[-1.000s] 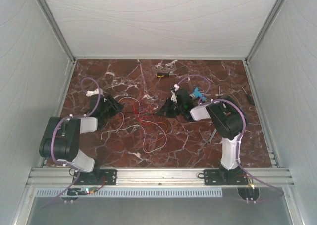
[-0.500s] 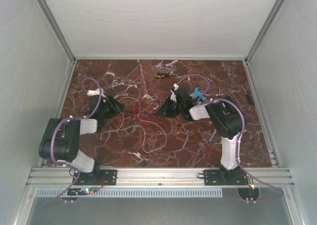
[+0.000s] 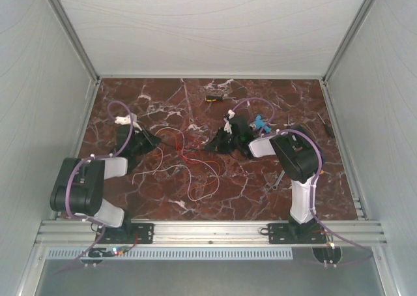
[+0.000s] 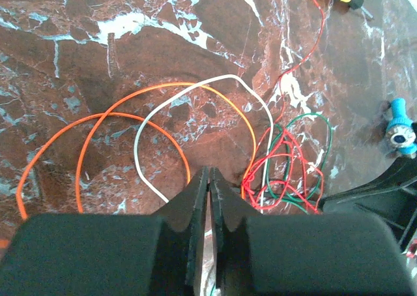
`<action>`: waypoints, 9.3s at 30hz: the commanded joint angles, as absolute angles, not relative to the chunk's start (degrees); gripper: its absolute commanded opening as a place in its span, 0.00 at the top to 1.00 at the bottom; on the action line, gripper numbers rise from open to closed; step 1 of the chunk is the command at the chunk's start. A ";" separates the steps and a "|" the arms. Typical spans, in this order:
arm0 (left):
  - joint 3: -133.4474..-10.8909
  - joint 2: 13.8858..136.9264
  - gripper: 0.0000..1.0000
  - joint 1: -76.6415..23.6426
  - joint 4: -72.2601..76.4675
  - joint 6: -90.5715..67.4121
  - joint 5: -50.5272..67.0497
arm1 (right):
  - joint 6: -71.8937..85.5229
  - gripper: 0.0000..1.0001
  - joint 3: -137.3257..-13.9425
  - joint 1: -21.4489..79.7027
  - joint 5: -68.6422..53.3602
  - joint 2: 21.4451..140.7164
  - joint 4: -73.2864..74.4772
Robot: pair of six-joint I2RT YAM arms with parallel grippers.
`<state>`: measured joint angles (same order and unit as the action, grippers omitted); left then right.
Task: Zip-tie the wires
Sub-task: Pick up the ribbon at the center of the board.
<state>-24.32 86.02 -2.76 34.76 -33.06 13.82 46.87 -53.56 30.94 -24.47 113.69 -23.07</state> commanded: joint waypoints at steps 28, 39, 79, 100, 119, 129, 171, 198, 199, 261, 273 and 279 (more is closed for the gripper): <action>-33.31 83.28 1.00 -19.04 26.51 -18.25 2.82 | 28.54 0.85 -59.65 30.54 -14.38 110.01 -3.09; -35.28 84.21 1.00 -21.87 24.28 -19.31 -3.06 | 18.60 0.26 -58.69 30.58 -7.91 104.03 -2.74; -36.47 84.30 1.00 -23.10 23.00 -23.09 -0.59 | -4.32 0.45 -55.50 40.99 -29.66 118.06 -59.04; -37.09 85.24 1.00 -25.78 23.88 -20.16 7.13 | -1.51 0.46 -38.14 46.49 -6.71 110.79 -64.71; -37.41 84.03 1.00 -30.23 21.39 -23.00 4.83 | -10.57 0.48 -33.50 44.96 -13.54 103.01 -64.21; -37.41 83.55 1.00 -30.23 20.87 -23.48 5.21 | -8.83 0.51 -38.47 44.82 -14.05 111.96 -70.25; -35.91 82.26 1.00 -30.93 21.60 -24.90 6.48 | -8.06 1.00 -42.39 45.98 -10.45 114.65 -64.12; -3.03 84.34 0.30 -31.31 87.55 -17.76 3.37 | 7.87 1.00 -38.59 43.32 -7.43 115.32 -76.12; -3.04 86.69 0.32 -31.56 89.88 -17.52 4.43 | 8.25 1.00 -38.51 43.19 -7.55 115.46 -76.41; -17.10 114.72 0.51 -45.49 104.87 -31.08 -20.44 | 24.88 1.00 -47.70 34.00 -32.62 108.28 -44.41; -18.58 112.61 0.54 -45.53 104.85 -30.27 -16.77 | 29.83 1.00 -49.34 32.49 -36.22 104.37 -40.39; -17.16 109.72 0.43 -45.51 104.85 -28.58 -18.77 | 24.96 1.00 -48.78 32.17 -37.02 105.21 -37.61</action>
<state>-17.21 112.64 -45.30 88.18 -29.26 -17.19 28.34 -48.53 32.56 -35.53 106.17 -39.81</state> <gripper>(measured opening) 0.553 0.019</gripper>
